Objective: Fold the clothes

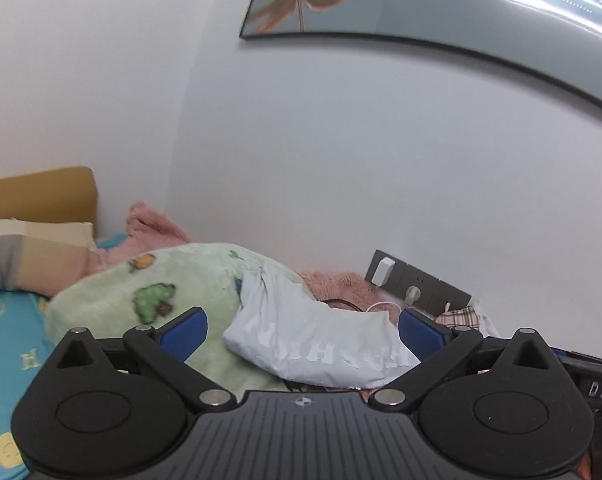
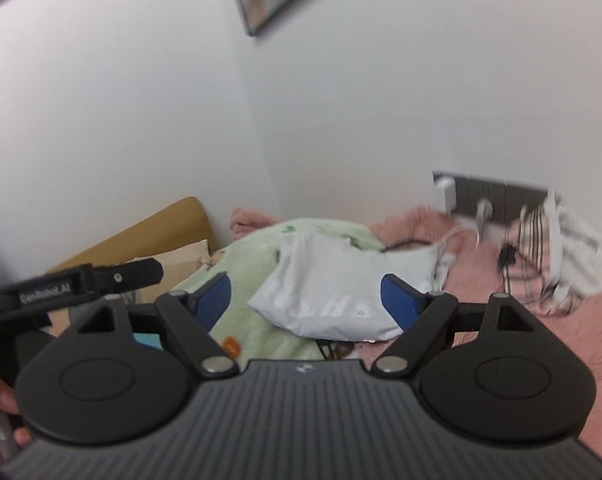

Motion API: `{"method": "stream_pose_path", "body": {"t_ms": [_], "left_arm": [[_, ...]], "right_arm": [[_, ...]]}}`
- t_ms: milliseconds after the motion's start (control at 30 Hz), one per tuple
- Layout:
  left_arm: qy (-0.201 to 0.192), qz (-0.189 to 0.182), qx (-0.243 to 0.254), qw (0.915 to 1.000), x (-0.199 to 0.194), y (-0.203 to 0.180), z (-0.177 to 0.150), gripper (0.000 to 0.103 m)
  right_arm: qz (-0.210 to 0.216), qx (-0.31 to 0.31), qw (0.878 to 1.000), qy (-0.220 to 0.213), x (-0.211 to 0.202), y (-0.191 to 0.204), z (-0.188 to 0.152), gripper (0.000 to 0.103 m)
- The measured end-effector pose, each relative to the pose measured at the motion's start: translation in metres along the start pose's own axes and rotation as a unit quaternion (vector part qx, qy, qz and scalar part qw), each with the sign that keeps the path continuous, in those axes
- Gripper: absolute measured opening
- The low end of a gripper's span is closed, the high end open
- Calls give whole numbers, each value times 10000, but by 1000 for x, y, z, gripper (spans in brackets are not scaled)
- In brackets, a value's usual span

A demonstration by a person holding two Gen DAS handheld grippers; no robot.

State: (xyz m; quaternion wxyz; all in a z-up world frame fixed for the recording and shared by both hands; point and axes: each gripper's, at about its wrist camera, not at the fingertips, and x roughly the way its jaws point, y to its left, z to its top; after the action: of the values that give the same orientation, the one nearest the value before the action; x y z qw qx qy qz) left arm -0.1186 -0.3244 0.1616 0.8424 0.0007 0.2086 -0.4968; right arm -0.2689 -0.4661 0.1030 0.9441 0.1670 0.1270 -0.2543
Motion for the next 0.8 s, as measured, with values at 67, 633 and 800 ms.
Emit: {"method": "stream_pose_path", "body": {"t_ms": [67,633,800], "left_arm": [[-83,119,231,9996,-23,-9,-2,103],[-543,658,190,9962,-83,13,-58,103],[-537,892,117,9945,-71,36,-71,103]], "right_arm": [[83,-203,9997,-92,-18,13,-4,83],[170,-783,9949,-616,-44,66,-56,83],[-17,-729,9956,-594,-21,64,-69,83]]}}
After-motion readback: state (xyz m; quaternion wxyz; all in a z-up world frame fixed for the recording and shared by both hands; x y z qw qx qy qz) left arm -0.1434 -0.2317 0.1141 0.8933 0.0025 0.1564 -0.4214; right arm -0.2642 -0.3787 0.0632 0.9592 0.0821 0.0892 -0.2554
